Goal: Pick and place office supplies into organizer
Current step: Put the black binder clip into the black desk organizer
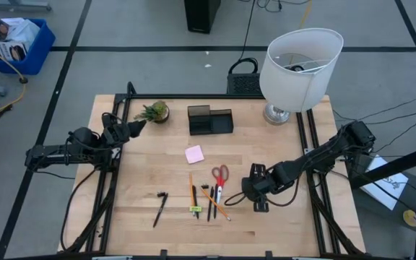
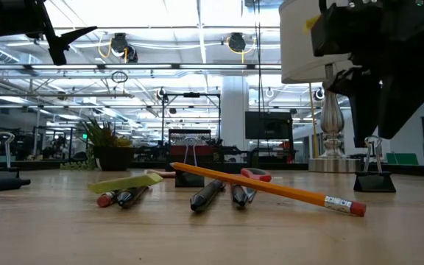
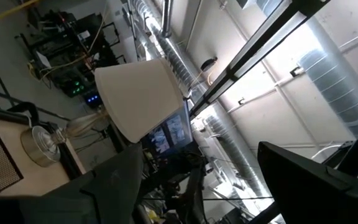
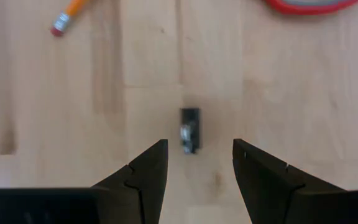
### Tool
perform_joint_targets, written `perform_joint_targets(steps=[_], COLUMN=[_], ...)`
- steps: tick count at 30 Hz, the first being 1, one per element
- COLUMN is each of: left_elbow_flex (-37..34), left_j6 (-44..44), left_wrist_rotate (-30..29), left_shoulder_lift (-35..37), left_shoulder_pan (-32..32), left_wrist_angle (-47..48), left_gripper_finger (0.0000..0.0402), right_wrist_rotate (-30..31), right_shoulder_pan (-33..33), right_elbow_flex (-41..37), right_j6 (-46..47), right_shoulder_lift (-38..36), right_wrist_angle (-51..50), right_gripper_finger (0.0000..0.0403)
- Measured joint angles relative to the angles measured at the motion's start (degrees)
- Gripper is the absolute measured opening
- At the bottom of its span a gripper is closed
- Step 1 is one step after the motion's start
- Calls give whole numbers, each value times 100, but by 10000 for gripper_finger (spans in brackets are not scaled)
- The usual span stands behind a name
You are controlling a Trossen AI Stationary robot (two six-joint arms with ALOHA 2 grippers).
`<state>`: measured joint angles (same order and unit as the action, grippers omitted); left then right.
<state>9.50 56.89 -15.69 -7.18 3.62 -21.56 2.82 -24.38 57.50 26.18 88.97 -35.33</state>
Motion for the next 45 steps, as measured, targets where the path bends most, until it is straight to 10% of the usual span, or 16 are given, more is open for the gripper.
perform_joint_targets(steps=[16, 45], left_elbow_flex=[0, 2], left_j6=[52, 28], left_wrist_rotate=[12, -78], left_shoulder_lift=[0, 0], left_shoulder_pan=[0, 0], left_wrist_angle=[-7, 48], left_gripper_finger=[321, 321], right_wrist_rotate=[-17, -19], right_shoulder_pan=[-7, 275], right_elbow_flex=[-448, -449], right_j6=[358, 1204], right_shoulder_lift=[-2, -4], right_wrist_angle=[462, 927], right_gripper_finger=[163, 14])
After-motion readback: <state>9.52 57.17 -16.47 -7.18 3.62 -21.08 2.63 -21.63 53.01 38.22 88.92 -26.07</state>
